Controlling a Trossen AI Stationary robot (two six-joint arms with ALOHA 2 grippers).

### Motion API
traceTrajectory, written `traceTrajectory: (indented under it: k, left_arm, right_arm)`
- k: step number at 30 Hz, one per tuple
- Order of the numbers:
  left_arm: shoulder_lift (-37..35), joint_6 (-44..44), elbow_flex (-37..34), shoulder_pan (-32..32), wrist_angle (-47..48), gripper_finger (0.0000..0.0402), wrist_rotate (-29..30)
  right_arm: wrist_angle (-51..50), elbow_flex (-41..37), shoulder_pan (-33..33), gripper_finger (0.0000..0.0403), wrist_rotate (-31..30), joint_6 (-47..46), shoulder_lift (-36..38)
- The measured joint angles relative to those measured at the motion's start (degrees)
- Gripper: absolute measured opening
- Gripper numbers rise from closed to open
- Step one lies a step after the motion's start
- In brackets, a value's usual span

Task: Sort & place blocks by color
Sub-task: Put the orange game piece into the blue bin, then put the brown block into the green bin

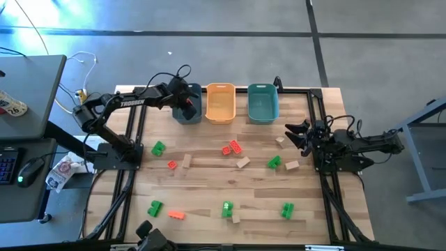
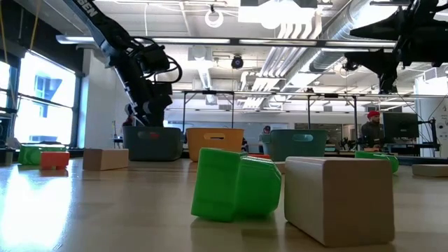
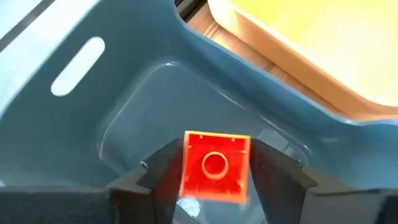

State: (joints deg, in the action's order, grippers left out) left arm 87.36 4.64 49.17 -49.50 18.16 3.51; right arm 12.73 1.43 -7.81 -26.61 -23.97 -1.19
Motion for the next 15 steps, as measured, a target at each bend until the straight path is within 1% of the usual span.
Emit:
traceTrajectory:
  k: [3,6,11,15]
  left_arm:
    - [0.0,0.0,0.0,0.0,0.0,0.0185,0.1]
    - [0.0,0.0,0.0,0.0,0.0,0.0196,0.1]
    - [0.0,0.0,1.8,0.0,1.6,0.0208,0.1]
    - [0.0,0.0,5.8,0.1,6.9,0.0208,0.1]
  right_arm:
    - [0.0,0.0,0.0,0.0216,-3.3,0.0,0.0]
    - [0.1,0.0,0.0,0.0216,-4.6,-0.4,0.0]
    - [1.6,0.0,0.0,0.0216,-4.6,-0.5,0.0]
    - [3.1,0.0,0.0,0.0216,-4.7,1.6,0.0]
